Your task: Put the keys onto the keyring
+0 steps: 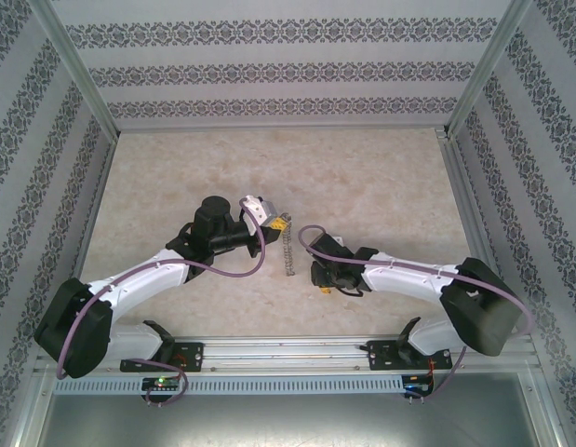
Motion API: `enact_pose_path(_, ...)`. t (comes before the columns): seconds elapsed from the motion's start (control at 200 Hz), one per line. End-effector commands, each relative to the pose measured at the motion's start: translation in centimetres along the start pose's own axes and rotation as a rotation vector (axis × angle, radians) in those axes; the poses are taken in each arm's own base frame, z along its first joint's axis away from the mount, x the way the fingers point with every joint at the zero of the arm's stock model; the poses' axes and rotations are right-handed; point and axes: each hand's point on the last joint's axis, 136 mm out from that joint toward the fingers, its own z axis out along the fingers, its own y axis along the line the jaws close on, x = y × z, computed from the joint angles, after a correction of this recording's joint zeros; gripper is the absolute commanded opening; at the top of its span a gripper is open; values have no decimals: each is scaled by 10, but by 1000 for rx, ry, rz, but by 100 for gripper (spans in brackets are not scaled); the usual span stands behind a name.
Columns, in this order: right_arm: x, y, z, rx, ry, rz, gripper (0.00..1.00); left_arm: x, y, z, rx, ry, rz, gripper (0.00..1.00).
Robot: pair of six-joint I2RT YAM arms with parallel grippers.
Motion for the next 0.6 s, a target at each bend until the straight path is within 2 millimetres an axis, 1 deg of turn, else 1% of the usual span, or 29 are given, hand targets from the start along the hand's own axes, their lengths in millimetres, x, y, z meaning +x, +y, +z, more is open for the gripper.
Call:
enact_pose_path(0.0,-8,8,-1,3,-27,3,34,-21,-4,-4,0,-72,54,0)
enact_pose_path(0.23,-7,17,3,-3,-17,-21,35,-21,-4,-4,-1,-72,55,0)
enact_pose_path(0.33,-5,15,5,13,-10,-27,34,-20,-4,-3,0,-72,54,0)
enact_pose_path(0.53,1,6,9,55,7,-34,28,-20,-4,-4,-1,-72,55,0)
enact_pose_path(0.595,1,5,9,57,6,-33,24,-21,-4,-3,-2,-73,56,0)
